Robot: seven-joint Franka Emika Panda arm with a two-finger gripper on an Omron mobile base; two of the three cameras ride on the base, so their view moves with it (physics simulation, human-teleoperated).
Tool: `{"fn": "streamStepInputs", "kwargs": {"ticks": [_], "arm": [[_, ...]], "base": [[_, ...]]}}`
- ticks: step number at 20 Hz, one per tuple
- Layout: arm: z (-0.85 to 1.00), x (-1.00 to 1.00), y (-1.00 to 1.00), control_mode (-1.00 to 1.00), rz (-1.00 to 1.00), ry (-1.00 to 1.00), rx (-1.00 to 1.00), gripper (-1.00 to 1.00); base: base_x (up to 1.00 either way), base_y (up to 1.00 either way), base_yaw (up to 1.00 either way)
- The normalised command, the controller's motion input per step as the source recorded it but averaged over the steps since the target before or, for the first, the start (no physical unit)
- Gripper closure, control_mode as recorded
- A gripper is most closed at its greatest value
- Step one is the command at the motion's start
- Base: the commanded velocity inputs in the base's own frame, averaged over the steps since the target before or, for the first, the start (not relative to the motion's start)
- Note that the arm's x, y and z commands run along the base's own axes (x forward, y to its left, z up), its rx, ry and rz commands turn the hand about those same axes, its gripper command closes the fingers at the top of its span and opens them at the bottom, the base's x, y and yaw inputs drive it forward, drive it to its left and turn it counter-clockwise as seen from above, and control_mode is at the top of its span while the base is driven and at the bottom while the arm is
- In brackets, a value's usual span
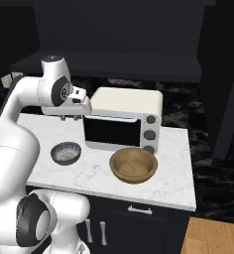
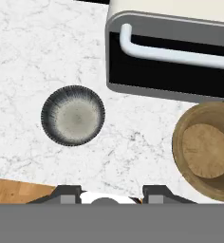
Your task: Pick up the bowls on the counter and stack them on top of one another in the open cabinet. Place the smaller bowl on top of the larger bowl.
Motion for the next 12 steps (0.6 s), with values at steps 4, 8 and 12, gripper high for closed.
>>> {"fn": "streamStepInputs", "kwargs": {"ticks": [4,8,12], "arm": [[-0.12,-0.12,0.00,-1.00,0.00,0.01,0.00,-1.00],[-0.63,-0.12,0.06,-1.00,-0.07,0.13,0.00,-1.00],[-1.00,0.15,0.48,-1.00,-0.06,0.13,0.18,-1.00]], "base": [[0.00,0.00,0.00],[0.00,0.00,0.00],[0.00,0.00,0.00]]}}
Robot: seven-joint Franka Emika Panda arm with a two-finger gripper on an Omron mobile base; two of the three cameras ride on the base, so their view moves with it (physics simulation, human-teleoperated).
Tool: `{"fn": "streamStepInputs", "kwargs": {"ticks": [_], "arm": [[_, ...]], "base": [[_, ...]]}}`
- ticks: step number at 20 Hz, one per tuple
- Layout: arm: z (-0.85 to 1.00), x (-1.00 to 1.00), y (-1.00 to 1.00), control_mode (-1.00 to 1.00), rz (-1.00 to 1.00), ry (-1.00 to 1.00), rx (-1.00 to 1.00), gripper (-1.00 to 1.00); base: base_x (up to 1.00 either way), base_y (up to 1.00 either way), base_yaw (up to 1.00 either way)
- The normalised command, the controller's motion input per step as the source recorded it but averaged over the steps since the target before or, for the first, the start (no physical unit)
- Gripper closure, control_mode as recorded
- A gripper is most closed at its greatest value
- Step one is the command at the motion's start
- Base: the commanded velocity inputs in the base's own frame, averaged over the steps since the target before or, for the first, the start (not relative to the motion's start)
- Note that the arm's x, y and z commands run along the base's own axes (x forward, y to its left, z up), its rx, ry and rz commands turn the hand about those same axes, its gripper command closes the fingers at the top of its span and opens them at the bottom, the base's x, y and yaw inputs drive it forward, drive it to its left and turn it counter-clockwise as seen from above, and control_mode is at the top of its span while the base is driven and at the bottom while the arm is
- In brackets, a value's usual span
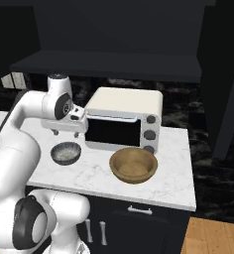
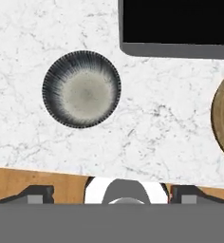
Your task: Pick up the bowls on the counter and stack them on top of one another in the open cabinet. Place the smaller bowl on top of the larger bowl.
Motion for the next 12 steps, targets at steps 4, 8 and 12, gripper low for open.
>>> {"fn": "streamStepInputs", "kwargs": {"ticks": [4,8,12], "arm": [[-1.00,0.55,0.20,-1.00,-0.05,0.10,0.21,-1.00],[-0.85,0.69,0.04,-1.00,-0.02,0.05,-0.01,-1.00],[-0.48,0.55,0.00,-1.00,-0.01,-0.03,-0.07,-1.00]], "base": [[0.00,0.00,0.00],[0.00,0.00,0.00],[0.00,0.00,0.00]]}}
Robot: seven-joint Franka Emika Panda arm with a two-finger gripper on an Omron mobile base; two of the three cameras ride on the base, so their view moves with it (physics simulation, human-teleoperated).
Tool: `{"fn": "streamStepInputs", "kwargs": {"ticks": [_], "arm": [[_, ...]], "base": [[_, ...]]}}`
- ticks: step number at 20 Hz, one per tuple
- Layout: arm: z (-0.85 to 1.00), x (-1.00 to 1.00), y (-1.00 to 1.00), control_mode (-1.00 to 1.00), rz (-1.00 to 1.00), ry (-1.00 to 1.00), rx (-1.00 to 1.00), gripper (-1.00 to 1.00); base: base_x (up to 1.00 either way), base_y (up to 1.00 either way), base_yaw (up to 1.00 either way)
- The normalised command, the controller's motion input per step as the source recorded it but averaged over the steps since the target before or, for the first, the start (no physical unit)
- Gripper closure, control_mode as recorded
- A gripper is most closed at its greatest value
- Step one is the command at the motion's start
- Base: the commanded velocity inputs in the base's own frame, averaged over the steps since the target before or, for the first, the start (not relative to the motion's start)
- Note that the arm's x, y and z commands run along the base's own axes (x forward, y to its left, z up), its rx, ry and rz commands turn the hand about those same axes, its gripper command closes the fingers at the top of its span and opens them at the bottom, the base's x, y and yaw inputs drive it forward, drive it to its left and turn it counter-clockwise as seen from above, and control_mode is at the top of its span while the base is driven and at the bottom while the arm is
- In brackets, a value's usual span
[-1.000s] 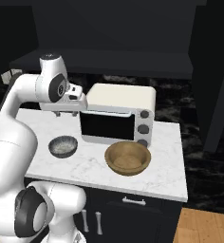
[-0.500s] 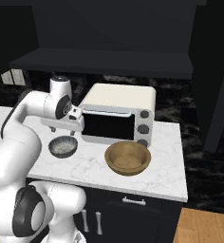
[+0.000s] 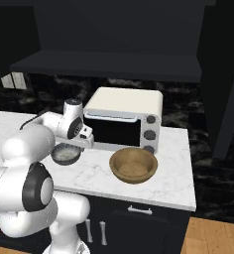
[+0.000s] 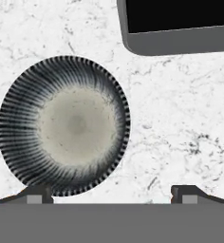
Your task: Pick up the bowls on the counter and stack them on top of one another in the open cabinet. Place the smaller bowl on top of the larger bowl.
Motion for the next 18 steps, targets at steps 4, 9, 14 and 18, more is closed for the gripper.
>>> {"fn": "streamStepInputs", "kwargs": {"ticks": [4,9,14,18], "arm": [[-0.46,0.28,0.00,-1.00,-0.06,0.00,-0.11,-1.00],[-0.50,0.05,0.00,-1.00,-0.05,0.01,-0.01,-1.00],[-0.29,0.00,0.01,-1.00,-0.02,0.00,0.00,-1.00],[-0.13,0.05,0.14,-1.00,0.00,0.00,0.00,-1.00]], "base": [[0.00,0.00,0.00],[0.00,0.00,0.00],[0.00,0.00,0.00],[0.00,0.00,0.00]]}}
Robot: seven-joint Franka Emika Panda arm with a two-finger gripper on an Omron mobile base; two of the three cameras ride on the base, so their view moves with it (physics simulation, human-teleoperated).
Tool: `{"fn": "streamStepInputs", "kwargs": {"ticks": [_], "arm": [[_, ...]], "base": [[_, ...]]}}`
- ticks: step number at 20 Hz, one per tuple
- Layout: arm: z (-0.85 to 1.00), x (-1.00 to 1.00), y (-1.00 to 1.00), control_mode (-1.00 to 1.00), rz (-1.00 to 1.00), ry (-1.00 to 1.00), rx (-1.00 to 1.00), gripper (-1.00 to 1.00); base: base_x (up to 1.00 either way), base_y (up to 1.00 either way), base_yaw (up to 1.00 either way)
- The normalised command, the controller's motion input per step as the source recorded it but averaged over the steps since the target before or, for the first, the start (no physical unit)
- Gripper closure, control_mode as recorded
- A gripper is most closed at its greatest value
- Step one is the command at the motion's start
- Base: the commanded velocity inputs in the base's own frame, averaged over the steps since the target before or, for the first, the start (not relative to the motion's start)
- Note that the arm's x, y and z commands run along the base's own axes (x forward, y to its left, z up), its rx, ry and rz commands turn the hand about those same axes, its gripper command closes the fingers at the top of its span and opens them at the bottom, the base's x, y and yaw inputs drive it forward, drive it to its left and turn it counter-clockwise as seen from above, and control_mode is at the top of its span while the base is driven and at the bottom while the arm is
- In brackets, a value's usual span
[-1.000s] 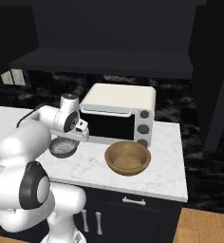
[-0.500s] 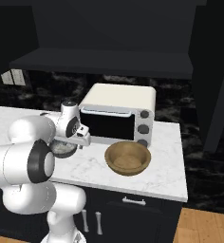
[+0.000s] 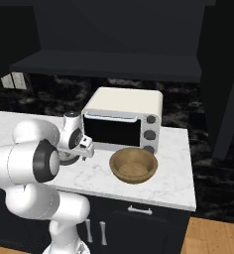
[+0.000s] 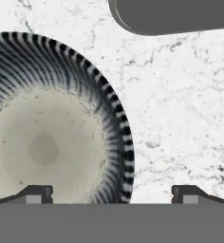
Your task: Pick up the bowls on the counter and stack them on top of one another in the open cabinet. Place the smaller bowl on top of the larger bowl.
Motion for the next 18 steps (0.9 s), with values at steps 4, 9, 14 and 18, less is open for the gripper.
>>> {"fn": "streamStepInputs", "kwargs": {"ticks": [4,9,14,18], "arm": [[-0.26,0.04,0.10,-1.00,0.00,-0.01,0.00,-1.00],[-0.04,0.00,0.00,-1.00,0.00,0.00,0.00,1.00],[0.01,-0.06,0.00,-1.00,0.00,-0.02,0.00,1.00],[0.33,-0.22,-0.03,-1.00,-0.01,-0.17,0.00,1.00]], "base": [[0.00,0.00,0.00],[0.00,0.00,0.00],[0.00,0.00,0.00],[0.00,0.00,0.00]]}}
